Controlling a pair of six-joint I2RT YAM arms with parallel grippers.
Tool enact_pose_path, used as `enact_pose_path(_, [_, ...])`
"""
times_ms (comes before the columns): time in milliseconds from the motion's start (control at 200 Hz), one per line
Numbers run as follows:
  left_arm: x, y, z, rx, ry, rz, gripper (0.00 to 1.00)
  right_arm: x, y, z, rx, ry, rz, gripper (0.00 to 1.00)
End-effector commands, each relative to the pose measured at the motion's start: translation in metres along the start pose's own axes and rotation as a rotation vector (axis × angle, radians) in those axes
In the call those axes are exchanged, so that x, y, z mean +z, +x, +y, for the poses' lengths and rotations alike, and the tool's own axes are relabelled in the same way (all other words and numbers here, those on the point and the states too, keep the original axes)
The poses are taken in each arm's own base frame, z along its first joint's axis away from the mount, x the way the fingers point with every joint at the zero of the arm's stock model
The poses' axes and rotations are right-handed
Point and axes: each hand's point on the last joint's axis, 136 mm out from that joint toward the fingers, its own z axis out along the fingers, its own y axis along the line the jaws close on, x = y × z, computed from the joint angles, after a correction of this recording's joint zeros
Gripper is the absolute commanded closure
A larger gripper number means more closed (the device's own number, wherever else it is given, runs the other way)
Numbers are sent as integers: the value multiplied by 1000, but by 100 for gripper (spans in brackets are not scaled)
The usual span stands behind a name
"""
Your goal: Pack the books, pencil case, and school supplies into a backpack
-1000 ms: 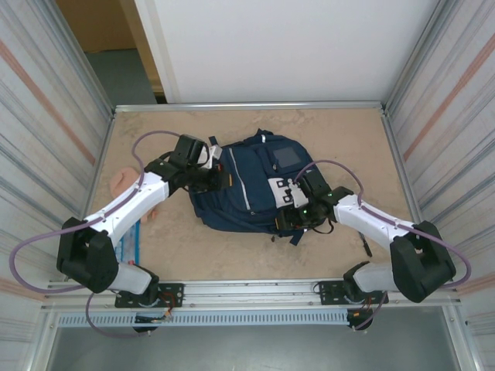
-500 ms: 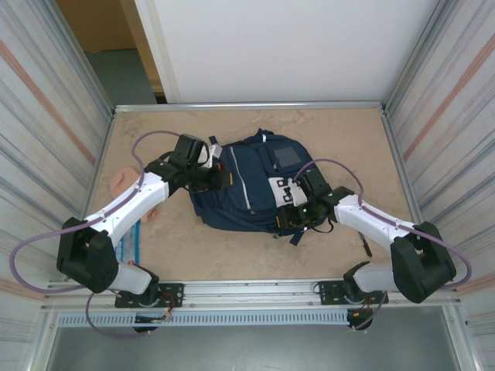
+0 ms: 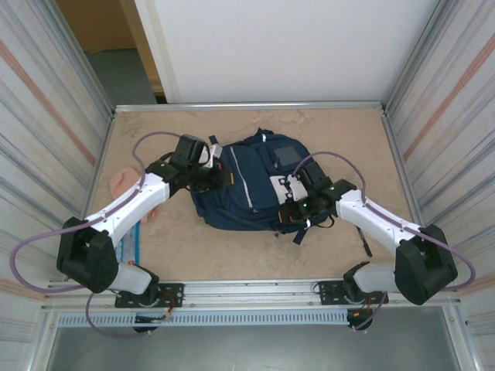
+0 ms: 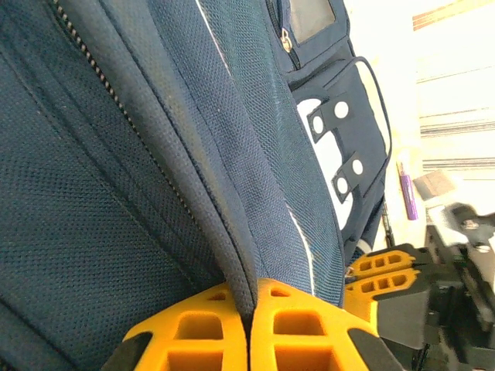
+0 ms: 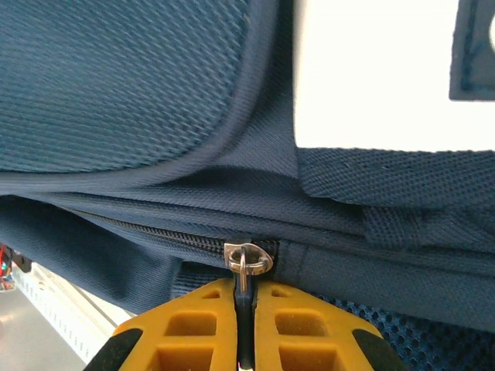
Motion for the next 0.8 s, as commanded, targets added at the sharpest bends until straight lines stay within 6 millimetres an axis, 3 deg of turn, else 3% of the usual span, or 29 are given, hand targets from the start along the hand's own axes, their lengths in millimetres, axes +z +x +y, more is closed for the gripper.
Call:
enact_pose_path(0, [-4,-10,-27,44,82,-61,100,-24,-4,20,-70,-23,0,100])
enact_pose_path(210, [11,-15,-25,-23,109,-87,100,-27,7,36,-63,-27,104,100])
enact_pose_path(456, [19,-23,-26,-63,109,-138,100,-2,1,97,22,-267,113,100])
enact_pose_path(621, [30,-21,-21,-95,103,-126,100,8,-7,135,-21,-294,81,99])
enact_pose_path(797, [40,-19,-25,-106,120,-93,100,23,-13,163,-42,-334,46,99])
